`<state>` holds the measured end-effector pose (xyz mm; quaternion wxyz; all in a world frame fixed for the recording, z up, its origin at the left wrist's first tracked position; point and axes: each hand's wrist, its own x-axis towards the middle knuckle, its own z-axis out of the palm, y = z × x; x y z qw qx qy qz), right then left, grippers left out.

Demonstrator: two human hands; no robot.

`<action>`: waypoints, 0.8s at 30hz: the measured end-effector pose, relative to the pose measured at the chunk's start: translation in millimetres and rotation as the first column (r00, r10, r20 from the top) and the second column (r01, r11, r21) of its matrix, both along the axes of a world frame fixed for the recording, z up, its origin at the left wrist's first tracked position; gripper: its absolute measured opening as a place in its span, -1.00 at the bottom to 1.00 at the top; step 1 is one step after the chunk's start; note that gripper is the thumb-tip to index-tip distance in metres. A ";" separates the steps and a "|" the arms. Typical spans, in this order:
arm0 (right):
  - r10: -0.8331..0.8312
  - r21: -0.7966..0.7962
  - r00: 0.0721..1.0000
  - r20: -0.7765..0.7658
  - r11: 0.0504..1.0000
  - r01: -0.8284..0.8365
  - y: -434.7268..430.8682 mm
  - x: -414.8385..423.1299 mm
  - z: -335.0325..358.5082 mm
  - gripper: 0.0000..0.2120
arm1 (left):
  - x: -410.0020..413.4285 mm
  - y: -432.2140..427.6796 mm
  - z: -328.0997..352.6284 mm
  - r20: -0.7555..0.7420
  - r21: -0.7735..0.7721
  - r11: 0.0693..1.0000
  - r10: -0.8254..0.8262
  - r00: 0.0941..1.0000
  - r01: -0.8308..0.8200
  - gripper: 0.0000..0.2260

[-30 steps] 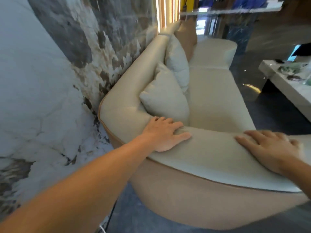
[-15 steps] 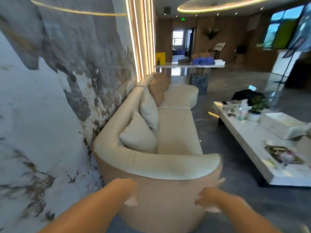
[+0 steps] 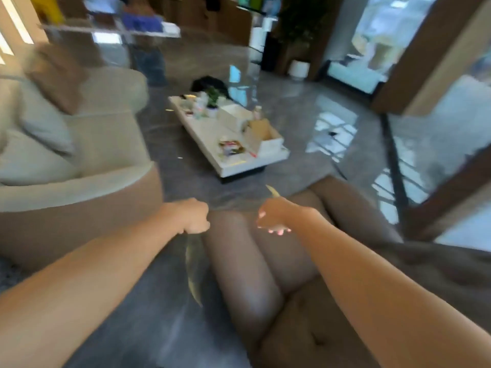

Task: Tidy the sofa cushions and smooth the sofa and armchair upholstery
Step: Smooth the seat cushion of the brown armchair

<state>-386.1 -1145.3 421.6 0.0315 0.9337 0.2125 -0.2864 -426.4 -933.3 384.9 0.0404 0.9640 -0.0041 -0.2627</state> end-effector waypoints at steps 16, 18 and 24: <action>-0.761 -0.275 0.648 -0.034 0.630 0.726 -333.7 -211.0 -37.0 -0.64 | -49.8 -361.4 -55.7 -0.128 -0.157 0.651 -0.759 0.638 0.743 -0.76; -0.787 -0.274 0.617 -0.020 0.598 0.753 -362.5 -230.5 -44.1 -0.66 | -70.5 -387.0 -69.6 -0.125 -0.208 0.615 -0.788 0.603 0.761 -0.82; -0.640 -0.028 0.732 0.234 0.748 0.663 -446.6 -231.3 -64.7 -0.72 | -99.7 -480.5 -85.4 0.051 -0.321 0.718 -0.638 0.769 0.617 -0.54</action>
